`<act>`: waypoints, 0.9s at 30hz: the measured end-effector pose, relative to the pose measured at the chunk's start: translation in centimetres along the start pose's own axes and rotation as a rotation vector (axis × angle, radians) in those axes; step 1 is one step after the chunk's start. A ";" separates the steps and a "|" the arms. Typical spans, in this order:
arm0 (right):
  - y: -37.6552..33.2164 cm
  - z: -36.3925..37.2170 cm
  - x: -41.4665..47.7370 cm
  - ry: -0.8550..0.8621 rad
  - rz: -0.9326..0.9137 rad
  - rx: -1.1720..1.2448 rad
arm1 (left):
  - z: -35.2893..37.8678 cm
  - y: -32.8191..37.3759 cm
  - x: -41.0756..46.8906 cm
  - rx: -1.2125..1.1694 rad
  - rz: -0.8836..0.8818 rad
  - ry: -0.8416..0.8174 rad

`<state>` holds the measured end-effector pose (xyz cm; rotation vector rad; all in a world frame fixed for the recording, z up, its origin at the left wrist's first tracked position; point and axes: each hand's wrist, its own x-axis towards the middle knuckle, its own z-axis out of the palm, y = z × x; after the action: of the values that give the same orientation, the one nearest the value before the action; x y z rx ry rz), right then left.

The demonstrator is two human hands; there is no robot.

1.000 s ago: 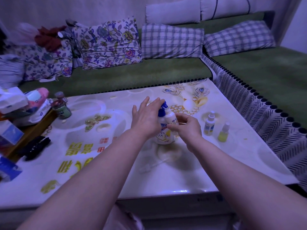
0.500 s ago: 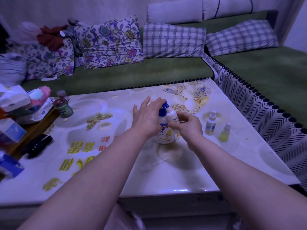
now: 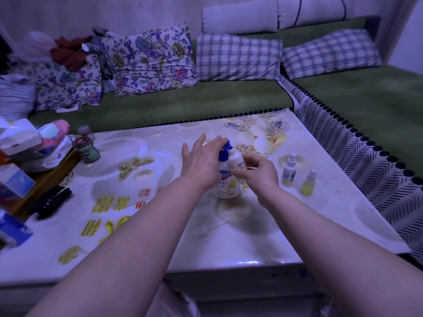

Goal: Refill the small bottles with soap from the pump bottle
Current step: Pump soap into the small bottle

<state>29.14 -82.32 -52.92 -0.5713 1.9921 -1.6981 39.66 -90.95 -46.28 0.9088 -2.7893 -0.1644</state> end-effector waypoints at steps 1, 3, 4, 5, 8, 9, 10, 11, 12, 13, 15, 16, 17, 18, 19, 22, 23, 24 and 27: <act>0.0 0.0 0.0 0.001 0.000 -0.003 | 0.0 0.0 0.0 0.002 0.002 0.002; -0.1 0.1 -0.1 0.001 0.003 -0.010 | 0.1 0.0 0.0 0.007 0.006 0.006; 0.0 0.1 -0.1 0.001 0.005 -0.016 | 0.2 0.0 0.0 0.012 0.009 0.001; 0.1 0.2 -0.1 0.002 0.007 -0.022 | 0.3 -0.1 0.0 0.016 0.011 -0.005; 0.3 0.2 -0.3 0.009 0.009 -0.026 | 0.4 -0.2 0.0 0.012 0.018 -0.009; 0.3 0.1 -0.3 0.010 0.011 -0.026 | 0.4 -0.1 0.0 0.012 0.018 -0.011; 0.3 0.1 -0.3 0.010 0.012 -0.028 | 0.3 -0.1 0.0 0.014 0.018 -0.015; 0.3 0.2 -0.3 0.011 0.013 -0.028 | 0.2 0.0 0.0 0.015 0.019 -0.021; 0.3 0.2 -0.3 0.012 0.014 -0.024 | 0.1 0.0 0.1 0.016 0.022 -0.026; 0.3 0.2 -0.3 0.012 0.014 -0.017 | 0.0 0.0 0.2 0.017 0.027 -0.030; 0.3 0.2 -0.3 0.012 0.020 -0.014 | -0.1 -0.1 0.3 0.022 0.037 -0.039; 0.3 0.1 -0.3 0.012 0.017 -0.015 | -0.2 -0.1 0.3 0.019 0.039 -0.039; 0.2 0.0 -0.2 0.012 0.014 -0.013 | -0.3 -0.2 0.3 0.012 0.037 -0.036; 0.2 0.0 -0.2 0.010 0.010 -0.006 | -0.3 -0.2 0.3 0.003 0.033 -0.033; 0.1 -0.1 -0.1 0.009 0.007 0.002 | -0.4 -0.3 0.3 -0.004 0.029 -0.030; 0.0 -0.2 0.1 0.007 0.003 0.014 | -0.6 -0.2 0.4 -0.012 0.024 -0.034; -0.1 -0.2 0.1 0.004 0.002 0.015 | -0.6 -0.2 0.4 -0.013 0.023 -0.035; -0.1 -0.2 0.1 0.004 0.001 0.017 | -0.7 -0.2 0.4 -0.015 0.022 -0.034; 0.1 -0.1 0.2 -0.003 0.003 0.031 | -0.5 -0.2 0.2 -0.016 0.023 -0.030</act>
<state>28.92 -82.29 -52.97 -0.5598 1.9607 -1.7223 39.72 -91.29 -45.84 0.8777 -2.8203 -0.1985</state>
